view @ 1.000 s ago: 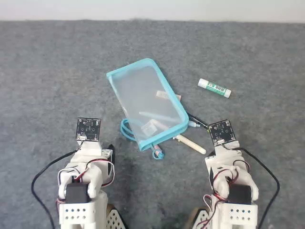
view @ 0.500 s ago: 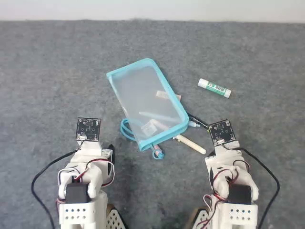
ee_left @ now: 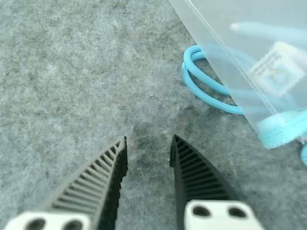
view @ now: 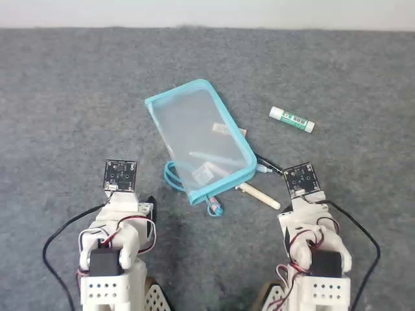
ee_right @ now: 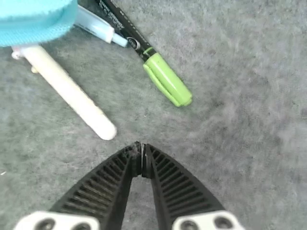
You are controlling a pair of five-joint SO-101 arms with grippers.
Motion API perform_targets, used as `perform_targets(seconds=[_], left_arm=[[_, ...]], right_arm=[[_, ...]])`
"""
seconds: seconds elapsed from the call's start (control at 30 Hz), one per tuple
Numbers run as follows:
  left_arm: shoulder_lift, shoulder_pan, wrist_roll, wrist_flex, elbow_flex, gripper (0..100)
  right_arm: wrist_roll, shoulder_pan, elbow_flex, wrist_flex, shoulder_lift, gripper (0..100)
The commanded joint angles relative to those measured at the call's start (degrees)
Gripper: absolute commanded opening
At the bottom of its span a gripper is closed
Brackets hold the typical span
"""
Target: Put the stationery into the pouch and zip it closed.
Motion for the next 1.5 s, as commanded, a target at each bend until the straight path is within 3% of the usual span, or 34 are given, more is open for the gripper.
perform_targets(seconds=[0.0,0.1,0.27,0.4,0.5,0.67,0.87,1.17,1.3,1.47], left_arm=[[-0.97,1.49,0.35,-0.09,-0.48,14],[-0.97,-1.32,-1.14,-1.67,-0.48,14],[-0.97,-11.34,-14.07,-2.46,-0.48,14],[-0.97,-11.6,-13.89,-2.37,-0.48,14],[-0.97,-11.52,-13.98,-2.37,-0.48,14],[-0.97,-11.52,-13.98,-2.37,-0.48,14],[-0.97,-11.52,-13.98,-2.37,-0.48,14],[-0.97,-11.52,-13.98,-2.37,-0.48,14],[-0.97,-11.52,-13.98,-2.37,-0.48,14],[-0.97,-11.52,-13.98,-2.37,-0.48,14]], right_arm=[[0.44,-2.07,1.05,0.75,-1.1,0.6],[0.44,-2.86,1.05,0.75,-1.1,0.6],[0.88,-5.05,1.05,0.04,-1.1,0.6],[2.02,-6.55,0.35,-6.37,-1.1,0.6],[8.79,-3.91,-4.66,-2.59,-1.1,0.6],[8.79,-3.12,-14.86,1.01,1.1,0.6],[8.7,-4.35,-29.71,-2.77,25.45,0.6],[1.41,-27.12,-55.65,-2.68,70.37,0.7],[0.79,-32.04,-59.69,-2.86,82.07,0.7],[0.88,-32.22,-60.92,-5.41,87.96,1.4]])
